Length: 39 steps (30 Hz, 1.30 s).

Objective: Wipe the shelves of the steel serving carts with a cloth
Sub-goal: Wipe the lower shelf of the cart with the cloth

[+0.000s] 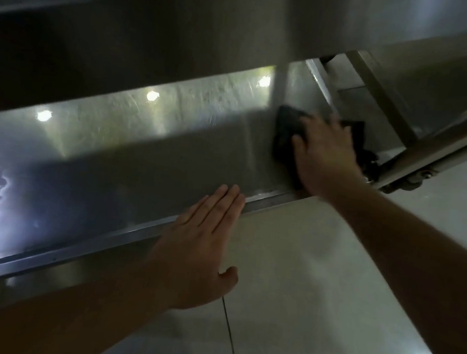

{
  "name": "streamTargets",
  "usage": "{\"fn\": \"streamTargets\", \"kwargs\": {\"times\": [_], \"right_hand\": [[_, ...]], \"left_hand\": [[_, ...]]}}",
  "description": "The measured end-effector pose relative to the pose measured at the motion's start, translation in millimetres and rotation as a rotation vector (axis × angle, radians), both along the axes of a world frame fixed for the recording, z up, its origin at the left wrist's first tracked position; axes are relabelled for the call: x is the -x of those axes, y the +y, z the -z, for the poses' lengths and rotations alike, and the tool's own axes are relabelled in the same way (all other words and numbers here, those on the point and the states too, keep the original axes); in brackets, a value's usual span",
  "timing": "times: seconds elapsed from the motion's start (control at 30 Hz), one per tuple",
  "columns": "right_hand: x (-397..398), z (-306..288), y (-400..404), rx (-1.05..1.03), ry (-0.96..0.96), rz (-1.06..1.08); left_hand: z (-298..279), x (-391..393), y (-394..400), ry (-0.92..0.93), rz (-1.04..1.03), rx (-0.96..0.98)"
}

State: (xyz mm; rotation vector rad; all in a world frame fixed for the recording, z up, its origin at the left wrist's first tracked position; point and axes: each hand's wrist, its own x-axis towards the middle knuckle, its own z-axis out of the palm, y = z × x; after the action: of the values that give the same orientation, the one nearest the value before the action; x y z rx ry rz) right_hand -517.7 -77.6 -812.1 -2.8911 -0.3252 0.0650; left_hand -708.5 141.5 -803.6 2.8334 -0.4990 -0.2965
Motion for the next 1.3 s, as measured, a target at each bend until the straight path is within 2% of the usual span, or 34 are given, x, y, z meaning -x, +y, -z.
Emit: {"fn": "streamTargets", "kwargs": {"times": [0.07, 0.13, 0.27, 0.4, 0.5, 0.67, 0.87, 0.97, 1.1, 1.17, 1.23, 1.3], "right_hand": [[-33.2, -2.1, -1.6, 0.037, -0.007, 0.161], [-53.4, -2.4, 20.7, 0.011, -0.021, 0.227], [-13.1, -1.3, 48.4, -0.062, 0.011, 0.076], [67.6, -9.6, 22.9, -0.072, 0.06, 0.012], [81.8, -9.7, 7.4, -0.066, 0.073, 0.002], [18.5, -10.2, -6.4, 0.036, 0.059, 0.221], [-71.0, -13.6, 42.1, 0.001, 0.022, 0.187], [-82.1, -19.4, 75.3, 0.024, 0.064, 0.061], [-30.8, -12.8, 109.7, 0.03, 0.025, -0.418], [-18.8, -7.0, 97.7, -0.002, 0.065, -0.546], [-26.7, -2.2, 78.1, -0.024, -0.029, -0.4], [-41.3, 2.8, 55.3, -0.009, -0.144, -0.036]], "left_hand": [[0.9, -1.1, -0.3, -0.012, 0.005, -0.005], [1.5, -2.5, 1.1, -0.004, 0.007, -0.005], [0.8, -4.2, 3.0, 0.0, 0.001, -0.019], [-4.8, -5.3, 1.2, 0.049, -0.004, 0.005], [-5.3, -5.4, 2.8, 0.062, -0.008, -0.011], [-5.6, -4.4, 4.3, 0.067, -0.003, 0.001], [3.5, -3.9, 6.7, 0.017, 0.018, -0.026], [2.3, -6.4, 7.1, 0.015, 0.031, -0.035], [-3.0, -9.0, 9.4, 0.074, 0.04, -0.029], [-4.1, -10.4, 10.8, 0.092, 0.051, 0.006], [-5.2, -5.1, 18.6, 0.046, 0.079, 0.04], [-5.3, 7.1, 37.5, 0.0, 0.077, 0.026]]}}
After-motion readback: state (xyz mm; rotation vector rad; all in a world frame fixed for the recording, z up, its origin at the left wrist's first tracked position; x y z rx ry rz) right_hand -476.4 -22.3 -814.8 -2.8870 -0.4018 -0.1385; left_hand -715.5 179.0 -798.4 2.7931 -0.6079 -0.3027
